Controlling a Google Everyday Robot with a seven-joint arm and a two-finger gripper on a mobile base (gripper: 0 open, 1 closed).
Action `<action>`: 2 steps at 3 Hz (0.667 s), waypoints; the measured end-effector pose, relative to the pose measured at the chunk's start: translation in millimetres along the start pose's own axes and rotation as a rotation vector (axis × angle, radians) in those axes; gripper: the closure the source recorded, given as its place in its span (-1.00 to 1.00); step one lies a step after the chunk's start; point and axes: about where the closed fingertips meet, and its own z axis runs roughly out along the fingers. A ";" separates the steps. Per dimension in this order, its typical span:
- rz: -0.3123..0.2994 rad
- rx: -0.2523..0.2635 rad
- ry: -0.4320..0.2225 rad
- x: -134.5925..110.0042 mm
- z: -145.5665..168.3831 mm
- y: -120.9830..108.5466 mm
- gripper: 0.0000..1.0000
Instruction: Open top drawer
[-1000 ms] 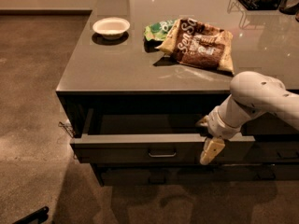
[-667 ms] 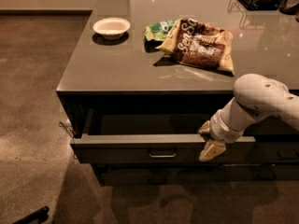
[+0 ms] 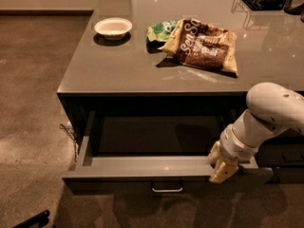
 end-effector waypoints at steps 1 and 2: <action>0.006 -0.023 -0.005 -1.0 0.4 11.2 1.00; 0.006 -0.025 -0.005 -1.1 1.2 11.8 0.64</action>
Offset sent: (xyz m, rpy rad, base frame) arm -0.0109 0.0021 0.0013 0.0079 0.0226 0.0019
